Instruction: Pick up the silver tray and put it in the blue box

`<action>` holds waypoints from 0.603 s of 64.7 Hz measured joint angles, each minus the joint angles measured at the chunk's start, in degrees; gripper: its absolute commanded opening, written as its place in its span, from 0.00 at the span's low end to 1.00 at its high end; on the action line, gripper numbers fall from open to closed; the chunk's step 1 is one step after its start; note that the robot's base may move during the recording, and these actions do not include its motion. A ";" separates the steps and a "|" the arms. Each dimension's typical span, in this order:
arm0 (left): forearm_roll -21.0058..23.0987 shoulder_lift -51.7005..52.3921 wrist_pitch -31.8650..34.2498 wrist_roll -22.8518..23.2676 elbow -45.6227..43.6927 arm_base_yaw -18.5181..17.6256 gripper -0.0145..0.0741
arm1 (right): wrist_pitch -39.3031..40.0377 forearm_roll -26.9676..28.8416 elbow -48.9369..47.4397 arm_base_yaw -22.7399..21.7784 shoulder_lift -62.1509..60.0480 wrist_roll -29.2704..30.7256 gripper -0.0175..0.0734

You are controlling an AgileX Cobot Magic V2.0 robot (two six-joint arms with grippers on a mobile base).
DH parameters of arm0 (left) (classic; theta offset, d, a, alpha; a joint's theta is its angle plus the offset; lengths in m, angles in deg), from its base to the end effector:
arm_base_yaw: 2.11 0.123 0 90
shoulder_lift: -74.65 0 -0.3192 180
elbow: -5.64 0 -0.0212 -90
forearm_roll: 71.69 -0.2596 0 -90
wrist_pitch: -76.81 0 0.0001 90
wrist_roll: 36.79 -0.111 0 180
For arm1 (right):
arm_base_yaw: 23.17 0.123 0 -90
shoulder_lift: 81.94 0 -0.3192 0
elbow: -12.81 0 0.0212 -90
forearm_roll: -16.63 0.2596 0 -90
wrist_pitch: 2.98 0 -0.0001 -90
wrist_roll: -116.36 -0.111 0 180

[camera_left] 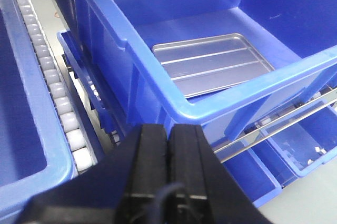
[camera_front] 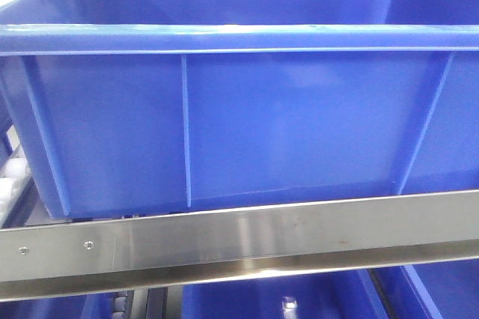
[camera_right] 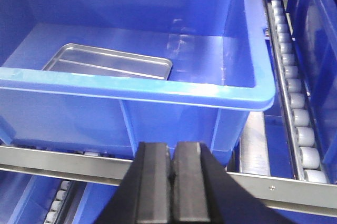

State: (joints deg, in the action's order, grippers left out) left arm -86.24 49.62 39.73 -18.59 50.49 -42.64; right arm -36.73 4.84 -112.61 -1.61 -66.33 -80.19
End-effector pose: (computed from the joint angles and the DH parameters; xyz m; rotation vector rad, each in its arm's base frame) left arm 0.0510 -0.0214 0.3368 0.4439 1.8164 -0.4302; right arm 0.0389 0.0018 0.2912 -0.1531 1.8032 0.2489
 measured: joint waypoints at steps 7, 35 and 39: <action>0.00 0.00 0.00 0.00 0.00 0.00 0.05 | 0.09 0.00 0.00 0.00 0.00 0.00 0.25; 5.73 2.52 1.64 -0.86 3.60 3.91 0.05 | 0.22 0.00 0.00 0.00 0.00 0.00 0.25; 7.64 4.74 4.35 -4.20 5.95 7.44 0.05 | 0.22 0.00 0.00 0.00 0.00 0.10 0.25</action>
State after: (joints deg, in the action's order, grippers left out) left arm -78.60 54.36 44.08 -22.79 56.44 -35.20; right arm -36.51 4.84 -112.61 -1.61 -66.33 -80.09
